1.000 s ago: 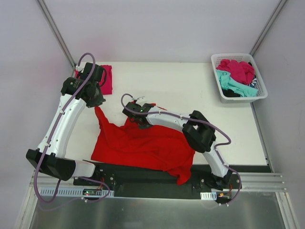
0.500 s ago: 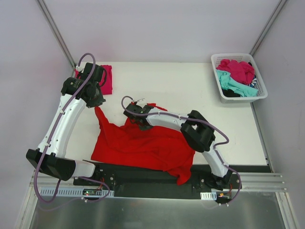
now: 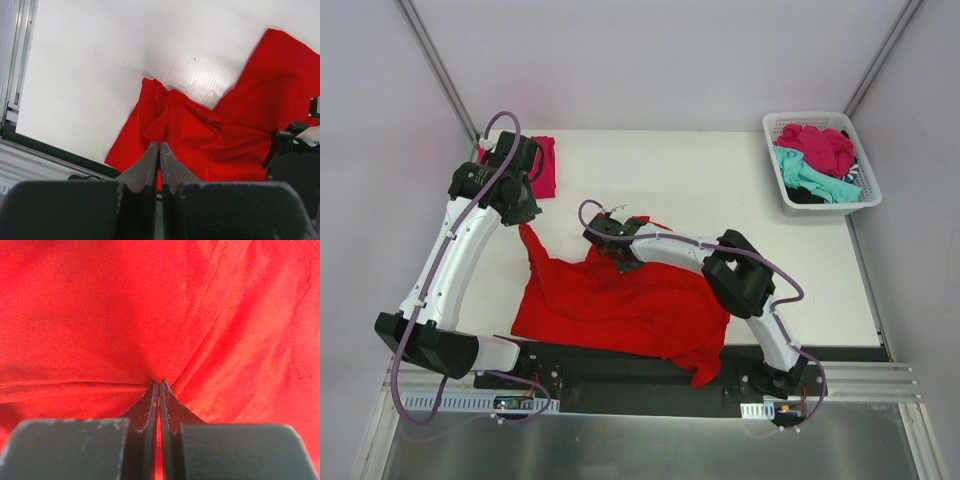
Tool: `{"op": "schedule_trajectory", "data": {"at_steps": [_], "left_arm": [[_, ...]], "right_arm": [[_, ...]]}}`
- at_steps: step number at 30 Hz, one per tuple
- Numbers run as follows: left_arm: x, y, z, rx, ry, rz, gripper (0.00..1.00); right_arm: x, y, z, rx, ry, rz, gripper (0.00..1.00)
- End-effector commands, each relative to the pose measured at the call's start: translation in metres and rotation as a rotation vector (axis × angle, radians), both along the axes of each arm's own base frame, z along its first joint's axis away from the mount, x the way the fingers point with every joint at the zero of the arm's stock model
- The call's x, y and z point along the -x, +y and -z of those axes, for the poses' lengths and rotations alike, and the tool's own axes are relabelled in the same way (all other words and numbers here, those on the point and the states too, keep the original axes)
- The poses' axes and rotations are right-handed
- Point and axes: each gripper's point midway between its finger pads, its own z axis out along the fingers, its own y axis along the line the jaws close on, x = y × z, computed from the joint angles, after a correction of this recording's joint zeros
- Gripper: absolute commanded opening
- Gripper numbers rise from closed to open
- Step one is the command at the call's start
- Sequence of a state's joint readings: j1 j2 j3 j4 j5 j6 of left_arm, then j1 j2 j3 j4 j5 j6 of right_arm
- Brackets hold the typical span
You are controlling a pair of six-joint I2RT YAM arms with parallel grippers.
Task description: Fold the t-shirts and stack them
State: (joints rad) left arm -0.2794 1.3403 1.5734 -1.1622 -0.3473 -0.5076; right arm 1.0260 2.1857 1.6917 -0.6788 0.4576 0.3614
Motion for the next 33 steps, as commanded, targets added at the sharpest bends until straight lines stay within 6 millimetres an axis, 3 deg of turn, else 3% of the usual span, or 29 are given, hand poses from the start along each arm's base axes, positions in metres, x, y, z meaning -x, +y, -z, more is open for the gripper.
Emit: {"op": "schedule_trajectory", "data": {"at_steps": [1, 3, 5, 7, 10, 14, 33], "left_arm": [[0.003, 0.001, -0.005, 0.015, -0.013, 0.012, 0.00], [0.003, 0.001, -0.003, 0.015, -0.008, 0.012, 0.00], [0.003, 0.000, -0.004, 0.021, -0.009, 0.012, 0.00], [0.004, 0.000, -0.004, 0.023, -0.010, 0.014, 0.00], [0.003, 0.000, -0.004, 0.020, -0.012, 0.014, 0.00], [0.003, 0.001, -0.004, 0.017, -0.009, 0.015, 0.00], [0.005, 0.002, -0.003, 0.007, -0.008, 0.018, 0.00]], "right_arm": [[0.007, -0.021, -0.028, 0.051, -0.002, -0.015, 0.01], [0.006, -0.016, -0.038, 0.032, 0.001, -0.032, 0.04], [0.009, -0.017, -0.041, 0.043, 0.018, -0.042, 0.15], [0.009, -0.015, -0.041, 0.052, 0.024, -0.055, 0.20], [0.008, -0.014, -0.043, 0.047, 0.014, -0.059, 0.13], [0.006, -0.009, -0.048, 0.047, 0.020, -0.084, 0.27], [-0.008, -0.006, -0.024, 0.050, 0.065, -0.107, 0.28]]}}
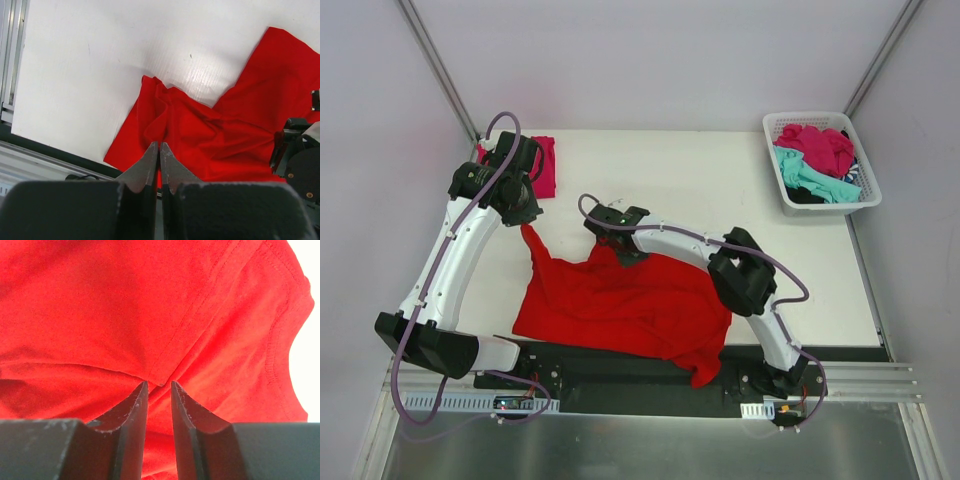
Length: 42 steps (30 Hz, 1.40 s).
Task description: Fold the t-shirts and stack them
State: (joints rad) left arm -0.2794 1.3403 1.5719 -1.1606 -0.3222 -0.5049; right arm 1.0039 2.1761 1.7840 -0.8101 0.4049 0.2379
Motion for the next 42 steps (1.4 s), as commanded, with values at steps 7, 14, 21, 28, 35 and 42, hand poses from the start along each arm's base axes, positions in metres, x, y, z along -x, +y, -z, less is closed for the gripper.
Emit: {"op": "schedule_trajectory", "data": {"at_steps": [7, 14, 21, 28, 35, 42], "left_arm": [[0.004, 0.007, -0.003, -0.013, -0.010, 0.001, 0.00], [0.003, 0.007, -0.002, -0.013, -0.008, 0.000, 0.00], [0.003, 0.006, 0.000, -0.012, -0.001, 0.003, 0.00], [0.004, 0.006, 0.000, -0.015, 0.000, 0.001, 0.00], [0.003, 0.006, 0.000, -0.011, 0.001, 0.000, 0.00], [0.003, 0.006, 0.002, -0.013, 0.006, 0.002, 0.00]], "right_arm": [[-0.008, 0.002, 0.009, -0.009, 0.024, -0.002, 0.28], [-0.005, 0.005, 0.007, -0.027, 0.039, -0.002, 0.27], [-0.002, 0.006, 0.003, -0.033, 0.042, -0.007, 0.27], [0.002, 0.004, 0.012, -0.014, 0.059, -0.012, 0.27], [0.004, 0.003, 0.019, -0.006, 0.073, -0.010, 0.27], [0.006, -0.003, 0.030, -0.005, 0.091, 0.002, 0.27]]}}
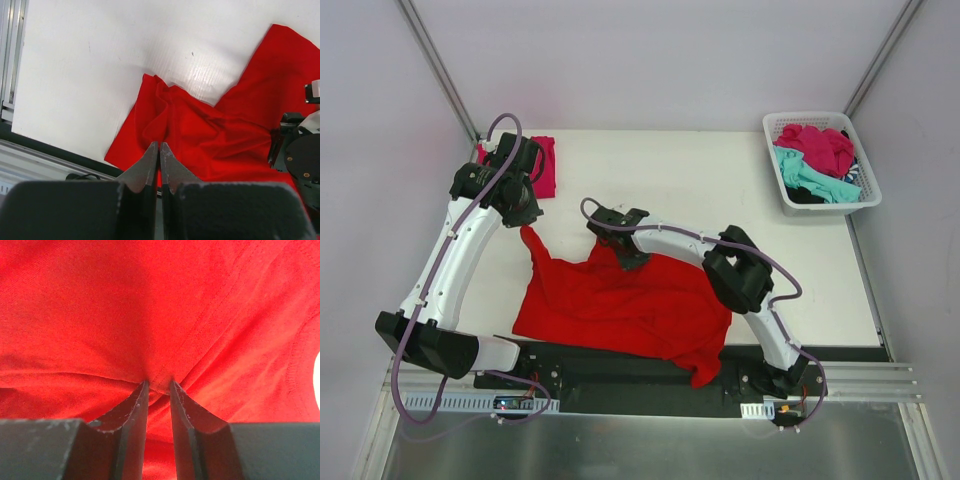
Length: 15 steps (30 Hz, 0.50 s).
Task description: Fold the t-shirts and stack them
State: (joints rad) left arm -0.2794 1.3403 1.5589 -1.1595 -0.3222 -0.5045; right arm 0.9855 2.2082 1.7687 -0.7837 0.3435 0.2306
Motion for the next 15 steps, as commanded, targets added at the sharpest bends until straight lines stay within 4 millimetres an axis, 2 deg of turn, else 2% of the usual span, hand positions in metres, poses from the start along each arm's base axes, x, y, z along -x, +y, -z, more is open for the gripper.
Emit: {"op": "schedule_trajectory", "data": {"at_steps": [1, 6, 8, 9, 10, 13, 15], "left_arm": [[0.002, 0.005, -0.002, -0.011, -0.002, 0.001, 0.00], [0.002, 0.005, -0.002, -0.009, -0.004, 0.000, 0.00], [0.002, 0.006, -0.002, -0.011, -0.003, -0.002, 0.00], [0.002, 0.006, -0.001, -0.012, -0.003, 0.001, 0.00], [0.002, 0.005, -0.002, -0.011, -0.003, -0.001, 0.00], [0.002, 0.005, -0.002, -0.007, -0.003, 0.001, 0.00], [0.001, 0.004, -0.002, -0.005, -0.004, 0.002, 0.00]], "right_arm": [[0.004, -0.003, 0.010, 0.004, 0.029, 0.004, 0.27], [-0.001, -0.007, 0.012, 0.010, 0.031, 0.008, 0.25], [-0.001, -0.008, 0.012, 0.012, 0.032, 0.008, 0.15], [-0.002, -0.008, 0.011, 0.014, 0.029, 0.011, 0.04], [-0.002, -0.009, 0.009, 0.016, 0.023, 0.010, 0.01], [-0.002, -0.011, 0.001, 0.018, 0.012, 0.011, 0.01], [-0.003, -0.014, -0.013, 0.015, -0.009, 0.010, 0.01]]}}
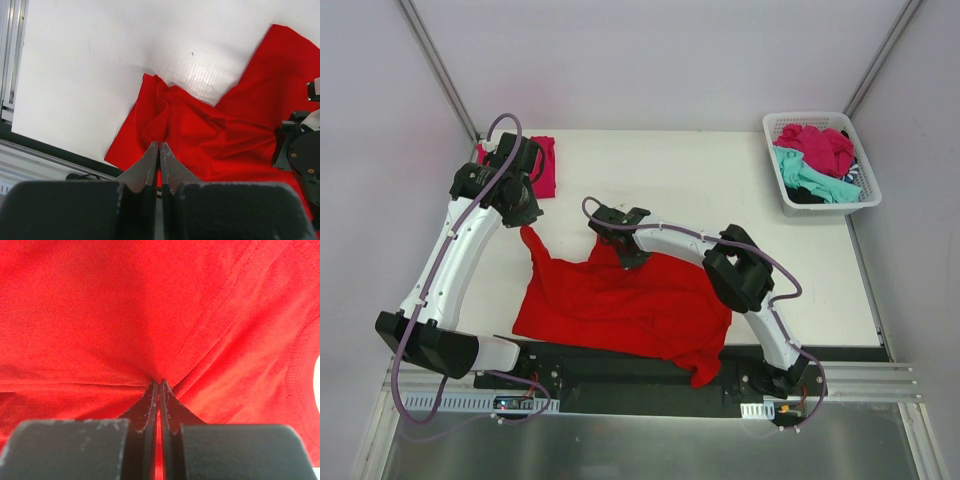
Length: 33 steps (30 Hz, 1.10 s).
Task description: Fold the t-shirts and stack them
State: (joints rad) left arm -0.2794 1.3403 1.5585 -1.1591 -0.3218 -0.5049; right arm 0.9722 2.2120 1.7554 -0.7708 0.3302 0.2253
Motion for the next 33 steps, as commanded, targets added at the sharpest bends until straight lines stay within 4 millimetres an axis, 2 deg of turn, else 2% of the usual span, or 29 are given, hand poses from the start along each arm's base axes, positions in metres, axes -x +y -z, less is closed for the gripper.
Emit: {"op": "schedule_trajectory", "data": {"at_steps": [1, 4, 5, 8, 9, 11, 12, 14, 15, 18, 21, 25, 27, 29, 30, 31, 33], "left_arm": [[0.001, 0.004, -0.003, -0.003, -0.006, 0.005, 0.00], [0.002, 0.003, -0.004, 0.005, -0.010, 0.005, 0.00], [0.002, 0.002, -0.003, 0.007, -0.007, 0.004, 0.00], [0.004, 0.001, 0.001, 0.015, -0.002, 0.007, 0.00], [0.004, 0.001, 0.002, 0.017, -0.004, 0.006, 0.00], [0.003, 0.000, 0.003, 0.022, -0.008, 0.006, 0.00], [0.004, 0.000, 0.003, 0.024, -0.010, 0.007, 0.00], [0.002, 0.000, 0.001, 0.024, -0.016, 0.010, 0.00], [0.001, -0.001, 0.001, 0.025, -0.019, 0.010, 0.00], [0.000, -0.002, -0.006, 0.032, -0.039, 0.013, 0.00], [0.000, -0.002, -0.015, 0.037, -0.066, 0.018, 0.00], [0.006, -0.010, -0.027, 0.046, -0.114, 0.046, 0.00], [0.010, -0.013, -0.034, 0.055, -0.138, 0.057, 0.00], [0.015, -0.020, -0.043, 0.066, -0.162, 0.077, 0.00], [0.020, -0.019, -0.053, 0.071, -0.186, 0.081, 0.00], [0.022, -0.015, -0.059, 0.058, -0.196, 0.076, 0.00], [0.028, -0.006, -0.078, 0.024, -0.215, 0.068, 0.00]], "right_arm": [[-0.002, -0.012, -0.024, 0.022, -0.040, 0.008, 0.01], [-0.009, -0.029, -0.058, 0.063, -0.115, 0.013, 0.01], [-0.012, -0.032, -0.077, 0.056, -0.155, 0.012, 0.01], [-0.025, -0.051, -0.114, 0.098, -0.271, 0.022, 0.01], [-0.030, -0.057, -0.133, 0.095, -0.318, 0.033, 0.01], [-0.033, -0.066, -0.153, 0.108, -0.350, 0.034, 0.01], [-0.036, -0.069, -0.172, 0.107, -0.388, 0.032, 0.01], [-0.036, -0.076, -0.188, 0.124, -0.407, 0.027, 0.01], [-0.039, -0.079, -0.202, 0.128, -0.439, 0.029, 0.01], [-0.038, -0.098, -0.232, 0.162, -0.498, 0.049, 0.01], [-0.031, -0.120, -0.263, 0.168, -0.559, 0.069, 0.01], [-0.009, -0.144, -0.300, 0.131, -0.604, 0.076, 0.01], [0.003, -0.153, -0.308, 0.151, -0.618, 0.071, 0.01], [0.016, -0.151, -0.318, 0.130, -0.642, 0.063, 0.01], [0.023, -0.158, -0.321, 0.164, -0.639, 0.052, 0.01], [0.029, -0.159, -0.324, 0.168, -0.642, 0.042, 0.01], [0.035, -0.177, -0.335, 0.189, -0.655, 0.070, 0.01]]}}
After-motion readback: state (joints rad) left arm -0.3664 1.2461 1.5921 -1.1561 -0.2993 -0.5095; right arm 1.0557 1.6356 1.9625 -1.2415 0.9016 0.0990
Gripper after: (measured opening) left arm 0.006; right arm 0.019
